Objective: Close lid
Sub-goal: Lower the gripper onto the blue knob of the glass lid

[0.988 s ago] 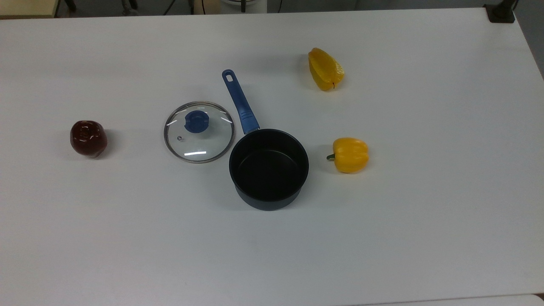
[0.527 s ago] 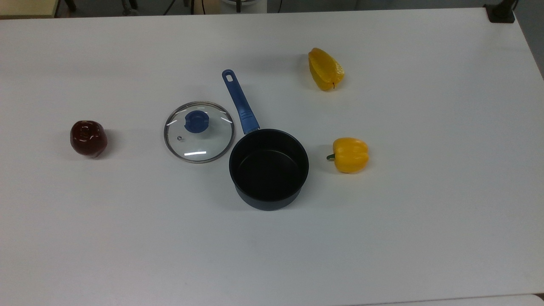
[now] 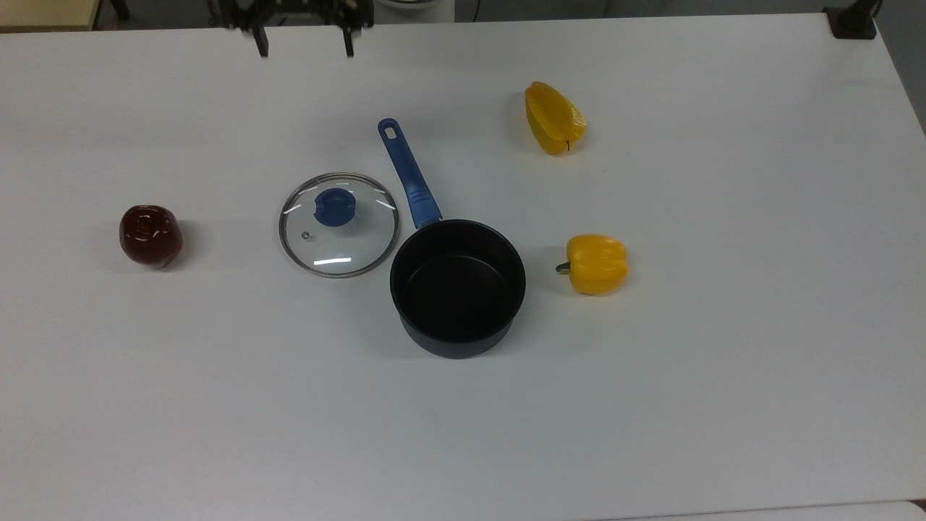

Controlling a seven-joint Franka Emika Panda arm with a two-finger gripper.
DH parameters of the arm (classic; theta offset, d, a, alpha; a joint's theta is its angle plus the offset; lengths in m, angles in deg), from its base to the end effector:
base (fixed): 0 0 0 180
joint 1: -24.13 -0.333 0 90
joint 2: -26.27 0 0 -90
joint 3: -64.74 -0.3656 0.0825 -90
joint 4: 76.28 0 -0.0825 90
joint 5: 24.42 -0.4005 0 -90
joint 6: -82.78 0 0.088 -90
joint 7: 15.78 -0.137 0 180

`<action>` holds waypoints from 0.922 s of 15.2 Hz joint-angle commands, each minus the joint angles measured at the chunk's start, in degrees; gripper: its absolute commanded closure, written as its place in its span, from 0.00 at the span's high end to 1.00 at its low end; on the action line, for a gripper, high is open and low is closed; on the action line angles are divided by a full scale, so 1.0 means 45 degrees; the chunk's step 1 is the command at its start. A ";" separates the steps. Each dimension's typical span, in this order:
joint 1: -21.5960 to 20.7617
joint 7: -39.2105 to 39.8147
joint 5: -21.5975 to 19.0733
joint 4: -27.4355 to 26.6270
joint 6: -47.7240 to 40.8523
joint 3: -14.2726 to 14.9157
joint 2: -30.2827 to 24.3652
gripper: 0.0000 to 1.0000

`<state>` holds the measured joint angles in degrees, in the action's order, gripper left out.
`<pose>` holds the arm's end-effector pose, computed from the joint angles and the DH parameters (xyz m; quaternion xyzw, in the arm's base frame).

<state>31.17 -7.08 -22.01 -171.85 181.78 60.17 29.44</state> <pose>0.5987 -0.0321 0.5778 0.9982 0.0575 0.0005 0.0187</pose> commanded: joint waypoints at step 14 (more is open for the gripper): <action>0.0312 -0.0311 -0.0184 -0.1964 0.5773 -0.0116 0.3397 1.00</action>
<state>33.40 -7.09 -22.01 -180.02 205.09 59.88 43.85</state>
